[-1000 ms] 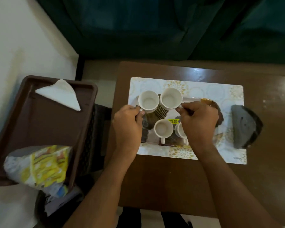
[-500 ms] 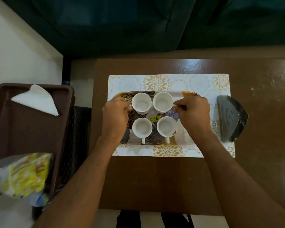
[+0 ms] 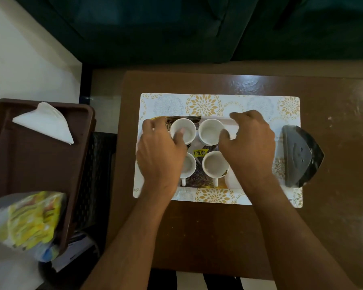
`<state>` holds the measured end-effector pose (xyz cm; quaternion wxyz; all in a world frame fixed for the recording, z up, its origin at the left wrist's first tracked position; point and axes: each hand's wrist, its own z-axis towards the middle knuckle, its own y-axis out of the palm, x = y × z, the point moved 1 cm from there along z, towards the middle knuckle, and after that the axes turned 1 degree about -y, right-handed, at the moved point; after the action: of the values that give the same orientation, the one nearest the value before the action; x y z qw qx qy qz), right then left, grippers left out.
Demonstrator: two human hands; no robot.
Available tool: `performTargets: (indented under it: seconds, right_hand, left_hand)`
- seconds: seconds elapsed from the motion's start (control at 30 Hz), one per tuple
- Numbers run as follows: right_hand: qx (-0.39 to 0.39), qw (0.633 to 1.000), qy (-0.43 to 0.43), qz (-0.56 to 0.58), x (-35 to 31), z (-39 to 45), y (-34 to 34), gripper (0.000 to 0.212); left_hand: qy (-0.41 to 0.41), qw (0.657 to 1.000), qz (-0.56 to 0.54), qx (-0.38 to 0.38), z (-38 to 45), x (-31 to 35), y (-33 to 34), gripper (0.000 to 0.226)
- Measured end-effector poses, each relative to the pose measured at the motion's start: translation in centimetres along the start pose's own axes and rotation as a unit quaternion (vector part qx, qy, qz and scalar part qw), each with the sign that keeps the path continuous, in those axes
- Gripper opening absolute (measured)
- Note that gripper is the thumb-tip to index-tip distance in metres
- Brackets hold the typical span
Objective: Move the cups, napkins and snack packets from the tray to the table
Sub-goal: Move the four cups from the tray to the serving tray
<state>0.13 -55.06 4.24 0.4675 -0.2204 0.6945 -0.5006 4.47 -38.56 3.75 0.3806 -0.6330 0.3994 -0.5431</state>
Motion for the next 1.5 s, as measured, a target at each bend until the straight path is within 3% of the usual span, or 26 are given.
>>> performTargets:
  seconds: [0.1,0.23,0.57,0.7,0.83,1.03,1.2,1.37,1.5]
  right_hand:
    - [-0.046,0.997,-0.027,-0.064,-2.4,-0.6,0.3,0.056]
    - [-0.086,0.989,-0.043,-0.116,-2.9,-0.4,0.7,0.06]
    - [-0.143,0.987,-0.057,-0.04,-2.2,-0.1,0.4,0.057]
    - [-0.13,0.989,-0.07,0.008,-1.3,-0.1,1.3,0.049]
    - [-0.073,0.993,-0.016,0.091,-0.9,-0.5,1.0,0.07]
    - [-0.078,0.996,0.032,0.04,-0.5,-1.2,2.4,0.075]
    - [-0.085,0.994,0.029,0.063,-0.5,-1.0,2.5,0.067]
    - [-0.053,0.995,0.007,0.089,-0.6,-1.3,2.6,0.083]
    - [-0.051,0.993,0.033,0.101,-0.3,-1.7,2.9,0.074]
  left_hand:
    - [0.011,0.999,0.043,-0.03,-0.7,1.4,0.9,0.065]
    - [0.032,0.997,0.054,-0.042,-0.4,1.5,1.6,0.068]
    - [0.116,0.987,-0.022,-0.109,0.2,1.5,1.4,0.069]
    - [0.125,0.977,-0.101,-0.141,0.3,1.6,1.3,0.068]
    - [0.094,0.983,-0.124,-0.099,0.0,1.3,1.5,0.073]
    - [0.013,0.992,-0.098,-0.077,-1.0,0.9,2.6,0.074]
    - [0.017,0.99,-0.106,-0.087,-0.6,0.8,2.9,0.07]
    - [0.033,0.991,-0.097,-0.091,-0.4,0.4,3.0,0.074]
    - [0.035,0.989,-0.111,-0.091,-0.6,0.3,2.9,0.075]
